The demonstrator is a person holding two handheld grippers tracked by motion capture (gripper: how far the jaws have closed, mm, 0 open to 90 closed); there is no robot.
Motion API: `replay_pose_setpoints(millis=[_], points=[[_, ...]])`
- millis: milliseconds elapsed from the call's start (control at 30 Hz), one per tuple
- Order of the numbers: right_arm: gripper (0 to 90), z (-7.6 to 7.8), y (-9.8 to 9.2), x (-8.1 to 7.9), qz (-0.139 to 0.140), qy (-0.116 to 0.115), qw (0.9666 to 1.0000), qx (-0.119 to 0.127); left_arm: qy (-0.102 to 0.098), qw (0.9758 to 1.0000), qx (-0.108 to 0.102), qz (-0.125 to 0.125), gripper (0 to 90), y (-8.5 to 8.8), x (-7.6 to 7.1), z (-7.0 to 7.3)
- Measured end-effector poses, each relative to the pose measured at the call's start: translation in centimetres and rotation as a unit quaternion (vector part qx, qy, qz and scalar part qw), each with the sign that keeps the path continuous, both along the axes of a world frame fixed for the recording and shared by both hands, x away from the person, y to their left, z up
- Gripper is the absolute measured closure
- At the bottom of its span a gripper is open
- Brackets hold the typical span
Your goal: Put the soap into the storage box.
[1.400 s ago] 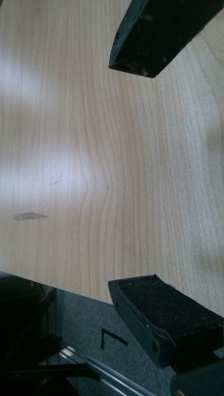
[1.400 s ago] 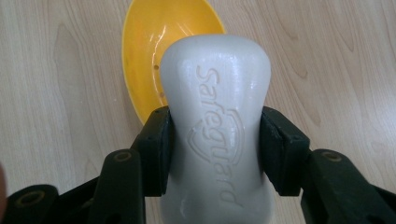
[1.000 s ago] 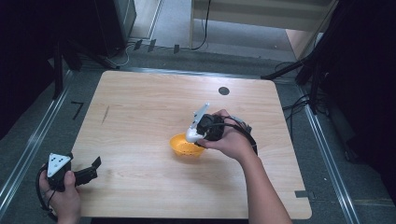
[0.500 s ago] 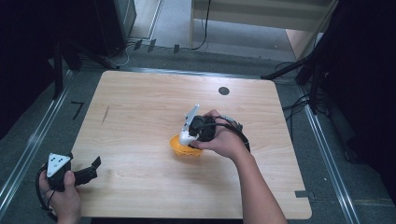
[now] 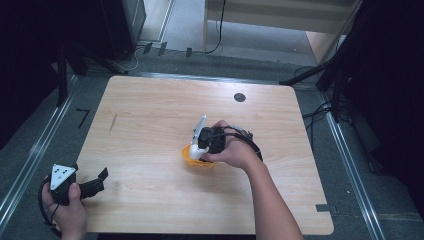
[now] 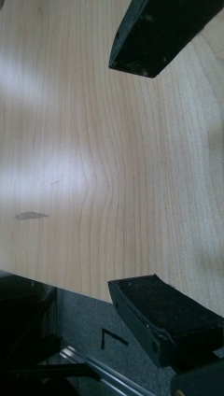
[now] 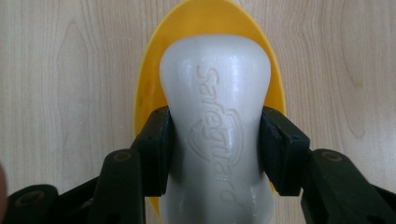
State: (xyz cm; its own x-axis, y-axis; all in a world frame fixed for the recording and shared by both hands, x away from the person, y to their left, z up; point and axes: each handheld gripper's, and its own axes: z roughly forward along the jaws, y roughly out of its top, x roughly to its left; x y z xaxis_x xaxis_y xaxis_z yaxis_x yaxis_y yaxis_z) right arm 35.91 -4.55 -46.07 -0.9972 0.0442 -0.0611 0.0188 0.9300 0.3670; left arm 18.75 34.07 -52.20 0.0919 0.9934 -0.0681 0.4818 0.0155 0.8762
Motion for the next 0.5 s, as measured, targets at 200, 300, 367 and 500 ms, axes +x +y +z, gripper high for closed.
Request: replay_pose_setpoints(millis=[200, 300, 367, 500], points=[[50.3, -0.65, 0.27, 0.21, 0.002, 0.005, 1.0000, -0.007, 0.000, 1.0000, -0.001, 0.000, 0.0, -0.02, 0.00, 0.00], [50.2, -0.82, 0.39, 0.31, 0.009, 0.000, 0.9999, -0.008, 0.000, 1.0000, -0.001, 0.000, 0.0, -0.01, 0.01, 0.00], [50.0, -0.95, 0.47, 0.25, 0.002, 0.008, 0.9999, -0.011, 0.000, 1.0000, -0.001, 0.000, 0.0, -0.01, 0.00, 0.00], [43.7, -0.53, 0.35, 0.28, -0.021, 0.022, 0.9995, 0.005, 0.000, 1.0000, 0.000, 0.000, 0.0, 0.01, 0.00, 0.00]])
